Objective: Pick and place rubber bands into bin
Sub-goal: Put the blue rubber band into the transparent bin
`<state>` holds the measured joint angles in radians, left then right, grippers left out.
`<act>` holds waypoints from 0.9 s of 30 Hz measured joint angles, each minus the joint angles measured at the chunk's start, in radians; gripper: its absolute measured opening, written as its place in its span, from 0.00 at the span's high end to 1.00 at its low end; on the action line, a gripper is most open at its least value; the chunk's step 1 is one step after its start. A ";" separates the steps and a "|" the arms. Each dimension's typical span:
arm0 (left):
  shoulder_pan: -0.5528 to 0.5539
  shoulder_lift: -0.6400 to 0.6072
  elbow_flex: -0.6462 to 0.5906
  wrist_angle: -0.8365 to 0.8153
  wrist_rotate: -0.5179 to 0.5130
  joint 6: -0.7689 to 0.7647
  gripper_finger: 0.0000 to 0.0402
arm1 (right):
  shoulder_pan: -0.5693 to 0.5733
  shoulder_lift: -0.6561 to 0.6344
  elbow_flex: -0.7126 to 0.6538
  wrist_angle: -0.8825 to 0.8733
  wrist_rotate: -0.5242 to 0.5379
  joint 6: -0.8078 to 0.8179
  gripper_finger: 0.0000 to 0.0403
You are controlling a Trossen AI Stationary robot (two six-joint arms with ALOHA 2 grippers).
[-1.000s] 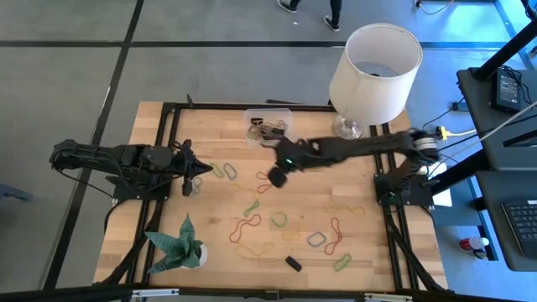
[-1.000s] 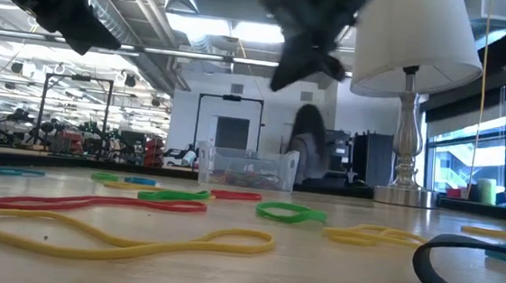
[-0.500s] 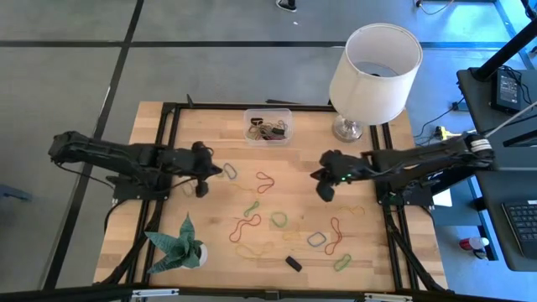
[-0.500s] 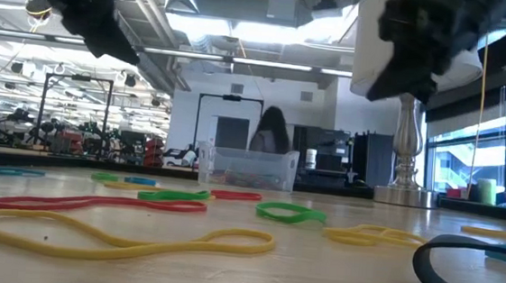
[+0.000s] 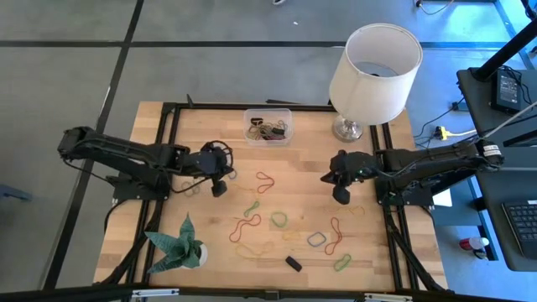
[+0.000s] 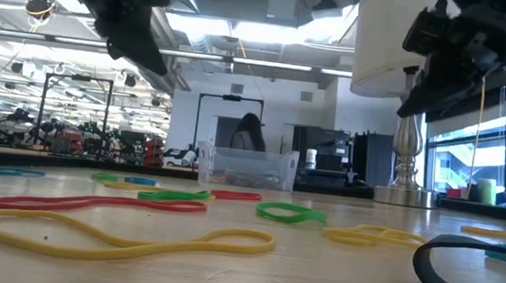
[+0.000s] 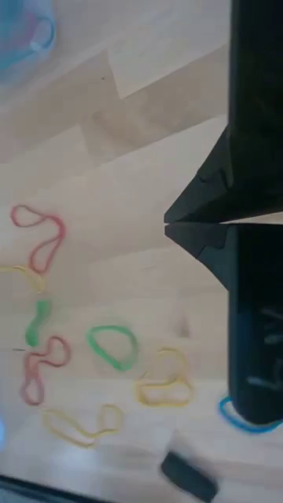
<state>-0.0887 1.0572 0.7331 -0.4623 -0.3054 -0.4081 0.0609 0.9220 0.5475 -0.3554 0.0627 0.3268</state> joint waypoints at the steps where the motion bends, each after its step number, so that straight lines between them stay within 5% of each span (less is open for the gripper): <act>1: 0.000 0.012 0.007 -0.001 -0.007 -0.002 0.99 | -0.011 0.000 -0.006 -0.002 -0.015 -0.022 1.00; 13: 0.000 0.047 0.023 -0.033 -0.021 -0.138 0.95 | -0.103 0.000 -0.012 -0.002 -0.094 -0.164 0.99; 22: 0.000 0.062 0.023 -0.362 0.022 -0.501 0.71 | -0.111 0.000 -0.012 -0.019 -0.113 -0.221 0.99; 27: 0.000 0.102 0.023 -0.525 0.070 -0.577 0.62 | -0.111 0.000 -0.012 -0.025 -0.118 -0.232 0.99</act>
<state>-0.0887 1.1595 0.7563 -0.9871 -0.2350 -0.9850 -0.0505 0.9222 0.5358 -0.3806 -0.0555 0.0951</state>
